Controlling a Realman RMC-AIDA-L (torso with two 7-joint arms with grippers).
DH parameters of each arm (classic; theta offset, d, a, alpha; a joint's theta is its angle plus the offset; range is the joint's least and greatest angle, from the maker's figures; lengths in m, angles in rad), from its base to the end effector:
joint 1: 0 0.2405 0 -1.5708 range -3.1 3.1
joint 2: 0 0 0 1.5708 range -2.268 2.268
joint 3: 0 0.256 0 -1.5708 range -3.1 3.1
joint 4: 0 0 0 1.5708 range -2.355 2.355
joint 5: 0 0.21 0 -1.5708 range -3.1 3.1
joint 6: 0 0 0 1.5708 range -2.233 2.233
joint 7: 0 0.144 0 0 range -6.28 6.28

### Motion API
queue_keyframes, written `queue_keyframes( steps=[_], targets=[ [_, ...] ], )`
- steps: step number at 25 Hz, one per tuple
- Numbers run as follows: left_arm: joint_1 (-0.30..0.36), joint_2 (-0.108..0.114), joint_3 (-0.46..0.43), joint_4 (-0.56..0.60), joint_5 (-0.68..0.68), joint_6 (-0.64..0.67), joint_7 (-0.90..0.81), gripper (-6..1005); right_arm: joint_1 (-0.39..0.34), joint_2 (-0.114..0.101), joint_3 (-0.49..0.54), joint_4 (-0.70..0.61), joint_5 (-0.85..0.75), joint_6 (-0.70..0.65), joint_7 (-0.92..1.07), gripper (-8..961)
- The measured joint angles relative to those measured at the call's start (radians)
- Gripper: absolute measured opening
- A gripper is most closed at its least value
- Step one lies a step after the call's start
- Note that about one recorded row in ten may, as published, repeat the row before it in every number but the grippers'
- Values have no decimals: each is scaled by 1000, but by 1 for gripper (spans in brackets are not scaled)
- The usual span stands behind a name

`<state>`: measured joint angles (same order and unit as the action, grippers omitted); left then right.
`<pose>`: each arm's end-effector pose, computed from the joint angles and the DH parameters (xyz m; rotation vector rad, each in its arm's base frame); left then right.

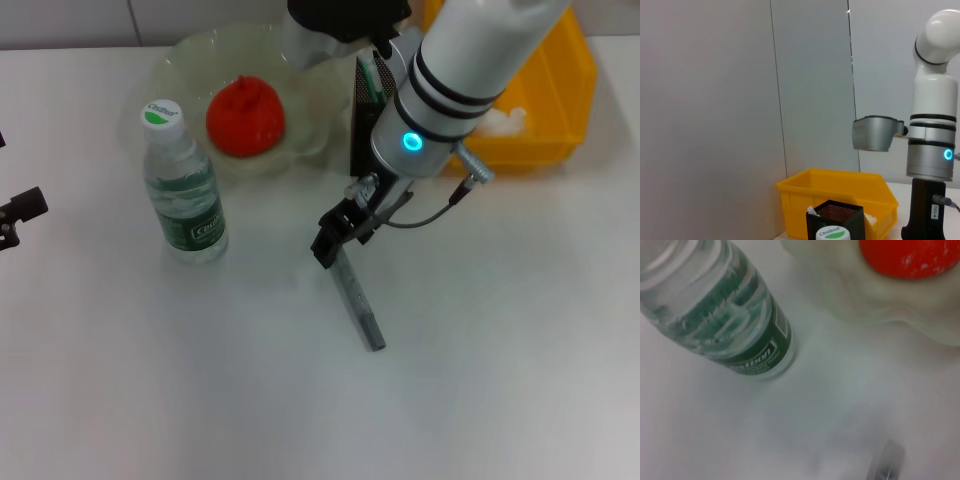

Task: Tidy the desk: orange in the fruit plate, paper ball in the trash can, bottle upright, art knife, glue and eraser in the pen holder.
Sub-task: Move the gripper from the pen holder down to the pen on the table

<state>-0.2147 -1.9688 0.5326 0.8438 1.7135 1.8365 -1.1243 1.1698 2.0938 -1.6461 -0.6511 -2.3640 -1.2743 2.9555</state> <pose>-0.3204 0.2512 0.1186 -2.4036 -0.2468 -0.7976 0.0927 0.3909 -0.1056 -2.5617 1.1721 -0.6113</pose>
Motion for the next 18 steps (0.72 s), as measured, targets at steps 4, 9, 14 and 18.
queue_keyframes(
  steps=[4,9,14,18],
  targets=[
    [1,-2,0,0,0,0,8,797,-9,0,-46,14,31,41,0,573],
    [1,-4,0,-2,0,0,13,797,-22,0,-64,24,37,76,0,570],
    [3,-6,0,-6,0,0,20,797,-33,0,-106,24,48,110,0,568],
    [3,-6,0,-7,0,0,20,797,-36,0,-130,20,52,135,0,566]
  ],
)
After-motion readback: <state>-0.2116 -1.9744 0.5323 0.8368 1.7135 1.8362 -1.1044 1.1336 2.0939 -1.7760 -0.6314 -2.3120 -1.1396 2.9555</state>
